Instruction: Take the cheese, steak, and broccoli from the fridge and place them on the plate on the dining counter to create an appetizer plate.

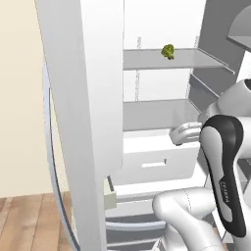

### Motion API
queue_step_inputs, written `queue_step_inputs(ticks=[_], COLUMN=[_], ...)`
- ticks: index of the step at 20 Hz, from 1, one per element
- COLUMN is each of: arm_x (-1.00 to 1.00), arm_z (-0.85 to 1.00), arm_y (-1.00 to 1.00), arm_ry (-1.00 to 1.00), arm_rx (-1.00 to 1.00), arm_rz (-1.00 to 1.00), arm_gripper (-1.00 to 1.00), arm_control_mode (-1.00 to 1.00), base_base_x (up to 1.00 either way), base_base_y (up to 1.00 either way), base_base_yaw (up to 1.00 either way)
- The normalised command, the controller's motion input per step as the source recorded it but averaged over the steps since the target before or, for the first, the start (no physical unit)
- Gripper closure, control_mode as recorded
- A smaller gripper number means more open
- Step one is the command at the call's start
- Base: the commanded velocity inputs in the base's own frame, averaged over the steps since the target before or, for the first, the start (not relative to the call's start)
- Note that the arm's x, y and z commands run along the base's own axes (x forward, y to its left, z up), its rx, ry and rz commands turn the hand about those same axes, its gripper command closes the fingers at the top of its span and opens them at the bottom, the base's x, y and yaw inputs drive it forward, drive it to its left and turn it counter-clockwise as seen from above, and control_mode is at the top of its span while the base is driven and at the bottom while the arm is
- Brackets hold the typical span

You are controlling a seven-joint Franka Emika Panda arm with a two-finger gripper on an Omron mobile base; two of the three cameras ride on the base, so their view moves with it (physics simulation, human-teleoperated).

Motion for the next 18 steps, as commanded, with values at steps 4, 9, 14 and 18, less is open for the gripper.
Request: queue_step_inputs(ticks=[4,9,14,18], arm_x=[0.0,0.0,0.0,0.0], arm_z=[0.0,0.0,0.0,0.0], arm_y=[0.0,0.0,0.0,0.0], arm_ry=[0.0,0.0,0.0,0.0], arm_rx=[0.0,0.0,0.0,0.0], arm_rz=[0.0,0.0,0.0,0.0], arm_gripper=[-1.0,-1.0,-1.0,-1.0], arm_control_mode=[1.0,1.0,1.0,1.0], base_base_x=[0.46,0.48,0.92,1.0], base_base_y=[0.14,0.1,0.14,-0.08], base_base_yaw=[-0.4,-0.35,-0.08,0.0])
